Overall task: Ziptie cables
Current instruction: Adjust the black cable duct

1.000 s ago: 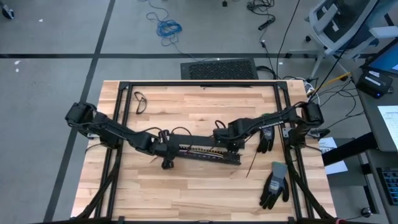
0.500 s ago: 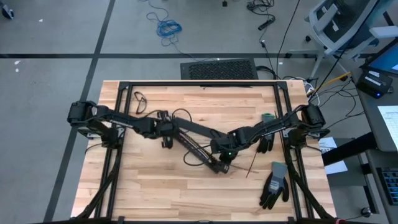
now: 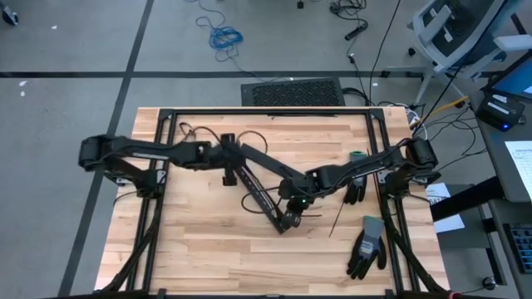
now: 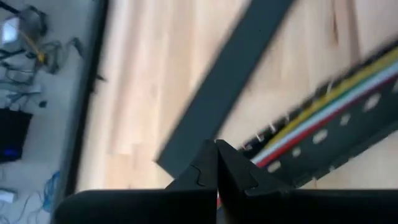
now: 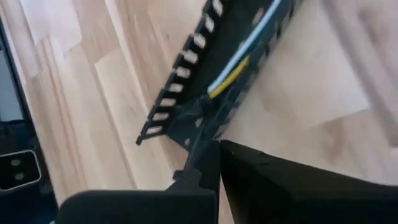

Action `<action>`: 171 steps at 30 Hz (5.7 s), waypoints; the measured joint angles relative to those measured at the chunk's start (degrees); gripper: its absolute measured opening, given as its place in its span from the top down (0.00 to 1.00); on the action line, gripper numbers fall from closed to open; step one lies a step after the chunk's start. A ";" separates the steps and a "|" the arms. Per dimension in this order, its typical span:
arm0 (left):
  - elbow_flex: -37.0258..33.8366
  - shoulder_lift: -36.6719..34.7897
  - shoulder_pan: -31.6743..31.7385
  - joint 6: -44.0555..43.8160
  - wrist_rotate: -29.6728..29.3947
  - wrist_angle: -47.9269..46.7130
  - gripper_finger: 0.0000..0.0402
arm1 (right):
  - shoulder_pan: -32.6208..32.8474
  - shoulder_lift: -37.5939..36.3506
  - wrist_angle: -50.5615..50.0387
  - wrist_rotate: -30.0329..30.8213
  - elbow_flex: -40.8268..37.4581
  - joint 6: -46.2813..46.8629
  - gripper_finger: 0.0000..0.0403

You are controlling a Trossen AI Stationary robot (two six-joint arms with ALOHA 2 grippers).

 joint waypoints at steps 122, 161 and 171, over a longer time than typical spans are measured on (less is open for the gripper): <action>-7.24 -1.55 -5.25 -33.36 -0.78 22.24 1.00 | -19.44 -1.02 10.80 5.68 0.20 -7.44 1.00; 8.21 28.04 -17.16 -59.47 9.45 36.18 1.00 | -26.79 21.66 -8.58 3.22 26.23 -12.82 1.00; 8.26 29.92 -16.16 -65.35 11.02 32.22 1.00 | -26.83 21.64 -12.15 3.14 26.12 -12.09 1.00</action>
